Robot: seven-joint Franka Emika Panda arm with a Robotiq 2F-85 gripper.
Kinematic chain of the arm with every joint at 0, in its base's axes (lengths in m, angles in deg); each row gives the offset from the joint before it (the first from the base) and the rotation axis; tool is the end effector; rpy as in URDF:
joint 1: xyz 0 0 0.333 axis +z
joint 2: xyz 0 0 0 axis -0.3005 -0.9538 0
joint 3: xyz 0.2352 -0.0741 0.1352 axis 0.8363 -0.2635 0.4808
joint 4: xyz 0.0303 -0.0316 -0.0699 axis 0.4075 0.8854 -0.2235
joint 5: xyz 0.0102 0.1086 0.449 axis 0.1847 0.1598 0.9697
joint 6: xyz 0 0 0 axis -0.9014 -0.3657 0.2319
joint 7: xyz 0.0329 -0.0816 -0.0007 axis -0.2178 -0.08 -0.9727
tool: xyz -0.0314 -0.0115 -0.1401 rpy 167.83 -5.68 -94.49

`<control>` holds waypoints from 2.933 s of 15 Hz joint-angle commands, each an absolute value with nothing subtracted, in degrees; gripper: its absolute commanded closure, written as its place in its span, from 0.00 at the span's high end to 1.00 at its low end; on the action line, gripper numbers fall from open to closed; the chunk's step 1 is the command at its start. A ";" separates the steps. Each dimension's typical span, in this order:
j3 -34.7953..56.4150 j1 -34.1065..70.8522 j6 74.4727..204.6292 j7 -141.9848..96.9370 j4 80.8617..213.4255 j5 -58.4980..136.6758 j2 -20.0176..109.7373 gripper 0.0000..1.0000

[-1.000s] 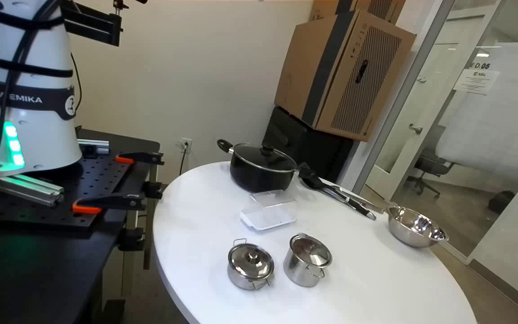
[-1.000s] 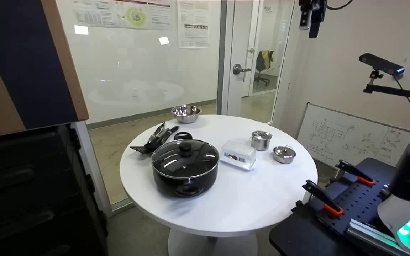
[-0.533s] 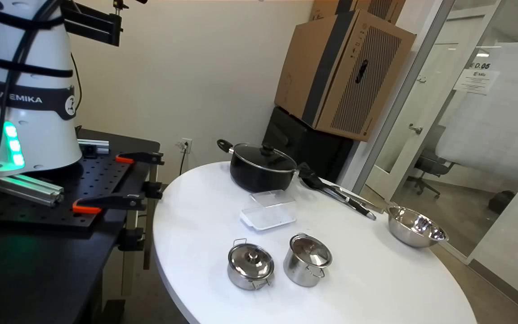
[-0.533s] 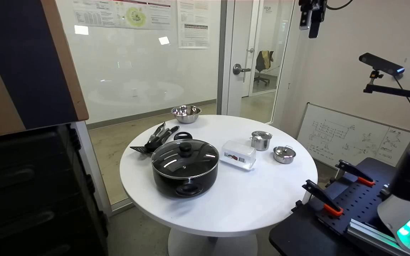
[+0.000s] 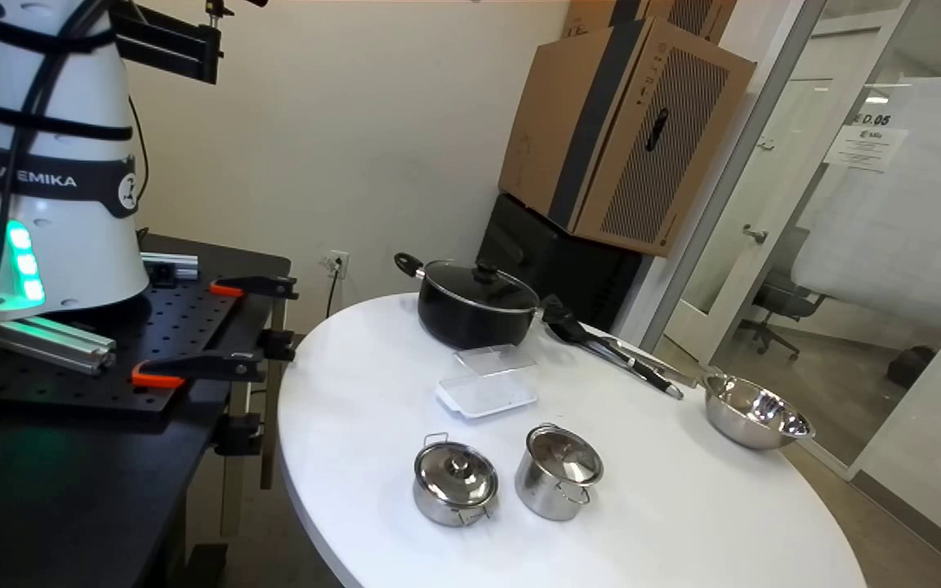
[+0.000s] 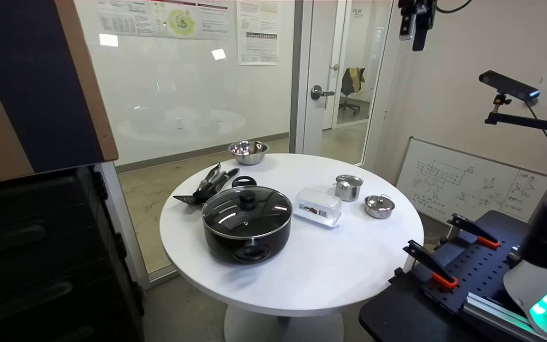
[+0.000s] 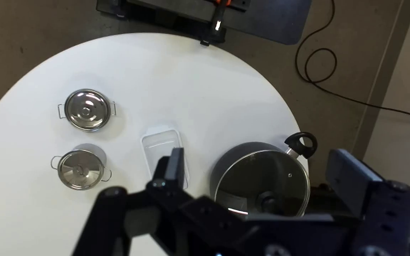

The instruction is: Take the lid off the shorter pot and place it on the table

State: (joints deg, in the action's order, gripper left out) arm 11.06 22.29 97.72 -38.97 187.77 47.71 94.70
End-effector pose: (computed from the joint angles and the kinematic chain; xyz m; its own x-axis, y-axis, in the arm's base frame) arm 0.4456 0.0223 0.4650 0.9684 0.2319 -0.0919 0.2161 -0.9639 -0.1554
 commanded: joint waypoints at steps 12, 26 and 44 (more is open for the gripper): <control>6.36 7.20 121.03 -34.21 199.13 29.46 90.76 1.00; 4.86 5.59 135.88 -32.38 204.35 26.76 82.00 1.00; 2.24 5.10 156.43 -21.90 202.97 14.39 55.88 1.00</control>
State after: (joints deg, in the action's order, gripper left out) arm 3.29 4.00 156.54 -21.51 202.94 13.99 55.74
